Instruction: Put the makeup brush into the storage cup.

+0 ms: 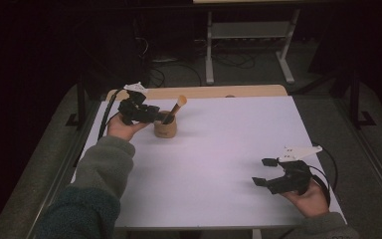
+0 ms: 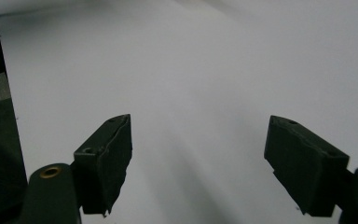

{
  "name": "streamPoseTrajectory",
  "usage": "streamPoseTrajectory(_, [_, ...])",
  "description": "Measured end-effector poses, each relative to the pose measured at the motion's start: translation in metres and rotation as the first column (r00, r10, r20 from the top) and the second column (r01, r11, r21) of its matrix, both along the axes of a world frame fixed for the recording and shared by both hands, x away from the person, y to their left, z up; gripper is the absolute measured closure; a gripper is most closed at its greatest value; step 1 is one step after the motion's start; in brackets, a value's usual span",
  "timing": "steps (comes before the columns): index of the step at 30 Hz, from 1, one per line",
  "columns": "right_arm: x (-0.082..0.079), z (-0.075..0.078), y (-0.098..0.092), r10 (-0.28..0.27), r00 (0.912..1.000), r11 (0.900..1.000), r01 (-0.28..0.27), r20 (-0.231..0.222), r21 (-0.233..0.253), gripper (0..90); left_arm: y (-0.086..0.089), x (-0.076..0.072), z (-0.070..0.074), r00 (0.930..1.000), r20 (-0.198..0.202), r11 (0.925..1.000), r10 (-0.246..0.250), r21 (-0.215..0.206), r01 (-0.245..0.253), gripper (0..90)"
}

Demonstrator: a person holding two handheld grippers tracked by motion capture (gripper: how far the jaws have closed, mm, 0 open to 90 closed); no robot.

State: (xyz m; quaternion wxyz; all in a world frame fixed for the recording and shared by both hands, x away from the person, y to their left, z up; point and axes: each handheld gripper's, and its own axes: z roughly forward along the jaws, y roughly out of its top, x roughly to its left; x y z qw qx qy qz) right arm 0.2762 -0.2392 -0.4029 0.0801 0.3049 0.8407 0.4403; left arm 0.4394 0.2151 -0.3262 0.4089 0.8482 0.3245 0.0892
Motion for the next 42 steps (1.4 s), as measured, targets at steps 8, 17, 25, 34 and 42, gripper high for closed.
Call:
streamPoseTrajectory(8, [-0.001, 0.000, -0.001, -0.006, 0.9999, 1.000, 0.006, 0.012, -0.002, 22.3, 0.000, -0.012, 0.000, 0.9998, 0.010, 0.9999, -0.014, -0.004, 0.014, 50.6])
streamPoseTrajectory(17, [-0.002, 0.000, -0.002, -0.019, 0.9997, 1.000, 0.019, 0.016, 0.005, 22.3, 0.004, -0.025, 0.002, 0.9993, 0.018, 0.9994, -0.032, 0.012, 0.032, 49.5])
streamPoseTrajectory(25, [-0.002, 0.000, -0.001, -0.019, 0.9995, 1.000, 0.019, 0.023, -0.001, 22.2, 0.004, -0.039, -0.001, 0.9992, 0.024, 0.9993, -0.032, 0.017, 0.032, 47.2])
streamPoseTrajectory(34, [-0.005, -0.001, 0.001, -0.029, 0.9993, 0.999, 0.029, 0.026, -0.015, 22.2, 0.008, -0.058, -0.004, 0.9991, 0.034, 0.9995, -0.026, 0.017, 0.025, 44.1])
streamPoseTrajectory(42, [-0.008, 0.001, 0.002, -0.033, 0.9987, 0.999, 0.033, 0.038, -0.014, 21.3, 0.011, -0.076, -0.008, 0.9991, 0.034, 0.9996, -0.027, 0.013, 0.026, 41.8])
